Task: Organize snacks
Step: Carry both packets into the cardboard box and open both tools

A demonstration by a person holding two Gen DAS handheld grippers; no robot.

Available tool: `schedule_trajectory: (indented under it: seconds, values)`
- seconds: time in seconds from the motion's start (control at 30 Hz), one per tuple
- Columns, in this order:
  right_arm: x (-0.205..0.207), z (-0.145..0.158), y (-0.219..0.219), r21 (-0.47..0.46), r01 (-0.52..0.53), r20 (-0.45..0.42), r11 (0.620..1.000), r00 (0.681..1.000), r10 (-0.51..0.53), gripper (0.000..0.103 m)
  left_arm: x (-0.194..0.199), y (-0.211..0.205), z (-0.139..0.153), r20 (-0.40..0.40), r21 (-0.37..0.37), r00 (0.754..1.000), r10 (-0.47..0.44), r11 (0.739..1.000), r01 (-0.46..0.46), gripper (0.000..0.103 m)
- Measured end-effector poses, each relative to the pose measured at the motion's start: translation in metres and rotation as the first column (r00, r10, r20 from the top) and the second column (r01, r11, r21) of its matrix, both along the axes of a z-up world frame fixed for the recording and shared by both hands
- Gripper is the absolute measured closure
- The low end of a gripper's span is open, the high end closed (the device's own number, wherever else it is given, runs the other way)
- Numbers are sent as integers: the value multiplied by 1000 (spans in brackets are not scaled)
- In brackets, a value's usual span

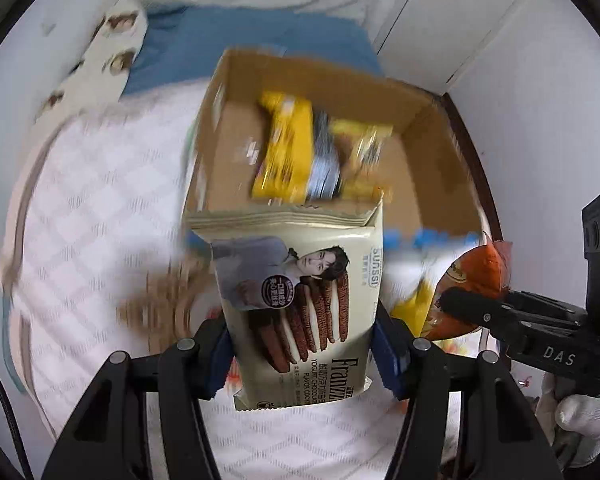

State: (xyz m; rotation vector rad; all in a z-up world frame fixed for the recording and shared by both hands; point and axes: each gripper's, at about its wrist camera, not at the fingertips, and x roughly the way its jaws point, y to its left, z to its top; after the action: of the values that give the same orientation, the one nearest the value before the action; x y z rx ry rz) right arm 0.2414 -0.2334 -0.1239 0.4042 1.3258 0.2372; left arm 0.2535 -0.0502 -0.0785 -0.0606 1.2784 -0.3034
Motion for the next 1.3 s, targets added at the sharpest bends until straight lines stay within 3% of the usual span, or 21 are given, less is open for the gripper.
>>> schedule_trajectory:
  seconds: [0.13, 0.23, 0.53, 0.67, 0.7, 0.73, 0.77, 0.83, 1.03, 1.3]
  values:
    - [64, 5, -11, -70, 25, 0, 997, 1000, -25, 55, 57, -9, 9, 1, 67, 1000, -17, 998, 16, 46]
    - [109, 2, -27, -128, 44, -22, 991, 999, -47, 55, 107, -20, -9, -32, 144, 999, -16, 989, 20, 46]
    - [205, -66, -54, -217, 19, -178, 976, 982, -59, 55, 199, -18, -78, -152, 252, 988, 30, 968, 9, 45]
    - [229, -91, -56, -225, 3, -231, 974, 971, -56, 52, 214, -21, -100, -198, 271, 979, 39, 962, 17, 44]
    - [235, -97, -57, -224, 3, -249, 975, 967, -60, 50, 217, -21, -102, -200, 278, 979, 44, 960, 14, 38]
    - [238, -101, -57, -233, 1, -258, 973, 964, -62, 38, 219, -22, -105, -203, 285, 978, 45, 958, 15, 26]
    - [241, -103, -56, -238, 3, -252, 971, 966, -64, 23, 221, -22, -106, -199, 285, 979, 47, 959, 12, 20]
    - [244, -104, -55, -243, 11, -236, 970, 969, -70, 13, 222, -22, -104, -192, 271, 980, 50, 962, 4, 18]
    - [240, -105, -49, -241, 15, -210, 971, 975, -67, 13, 213, -20, -102, -156, 241, 986, 52, 970, -13, 18]
    - [212, -77, -44, -262, 53, -110, 964, 990, -84, 12, 175, -17, -72, -10, 189, 998, 65, 980, -62, 18]
